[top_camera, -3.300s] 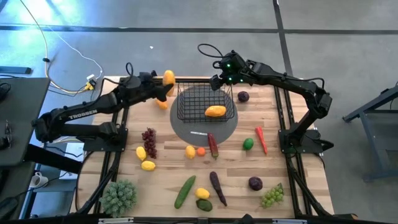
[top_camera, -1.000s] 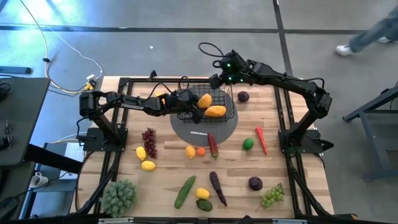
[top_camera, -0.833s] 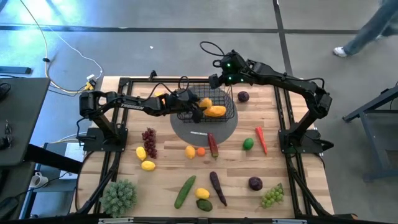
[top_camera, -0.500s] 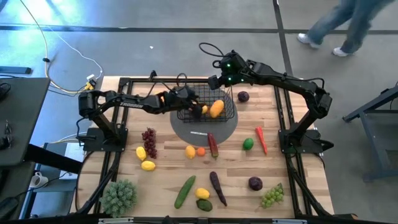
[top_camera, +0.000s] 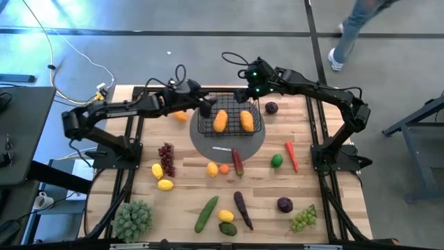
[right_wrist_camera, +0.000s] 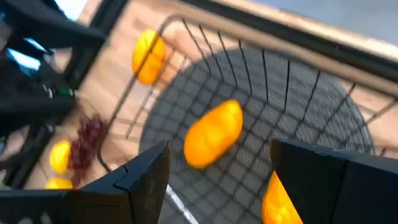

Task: Build produce basket
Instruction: Put the top violet plum into the black wire basket

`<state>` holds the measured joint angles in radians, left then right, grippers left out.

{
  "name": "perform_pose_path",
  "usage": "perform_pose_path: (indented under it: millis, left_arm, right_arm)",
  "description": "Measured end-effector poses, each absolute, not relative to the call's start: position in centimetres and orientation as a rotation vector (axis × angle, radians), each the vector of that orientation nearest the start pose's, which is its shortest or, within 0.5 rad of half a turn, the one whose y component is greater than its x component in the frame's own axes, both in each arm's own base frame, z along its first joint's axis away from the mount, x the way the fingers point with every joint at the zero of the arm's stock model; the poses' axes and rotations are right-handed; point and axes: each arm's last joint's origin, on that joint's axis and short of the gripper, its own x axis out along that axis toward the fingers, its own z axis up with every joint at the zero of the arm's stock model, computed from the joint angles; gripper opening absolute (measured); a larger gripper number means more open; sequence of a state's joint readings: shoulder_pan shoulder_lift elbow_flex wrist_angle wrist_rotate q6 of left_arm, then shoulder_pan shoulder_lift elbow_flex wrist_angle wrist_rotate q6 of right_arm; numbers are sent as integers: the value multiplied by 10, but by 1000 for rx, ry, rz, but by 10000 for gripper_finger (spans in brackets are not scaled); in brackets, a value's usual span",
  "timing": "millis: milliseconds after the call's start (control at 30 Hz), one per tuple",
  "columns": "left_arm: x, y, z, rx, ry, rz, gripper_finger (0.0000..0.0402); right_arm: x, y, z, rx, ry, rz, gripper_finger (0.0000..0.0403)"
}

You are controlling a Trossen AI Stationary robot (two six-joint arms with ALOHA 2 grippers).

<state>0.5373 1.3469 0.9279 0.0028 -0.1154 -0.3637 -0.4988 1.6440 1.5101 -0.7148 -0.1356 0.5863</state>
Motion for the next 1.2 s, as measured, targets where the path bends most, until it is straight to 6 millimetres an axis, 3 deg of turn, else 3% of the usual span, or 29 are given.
perform_pose_path:
  millis: [267, 500, 933, 1200]
  left_arm:
    - [228, 137, 294, -445, 360, 713, 290]
    - [217, 130, 299, -421, 408, 707, 290]
    - [216, 129, 300, -393, 414, 702, 290]
    - [216, 130, 300, -398, 404, 706, 290]
  right_arm:
    - [305, -164, 315, 805, 798, -596, 257]
    - [288, -172, 328, 768, 767, -635, 257]
    - [229, -181, 366, 626, 719, -780, 257]
    - [193, -195, 377, 497, 750, -806, 257]
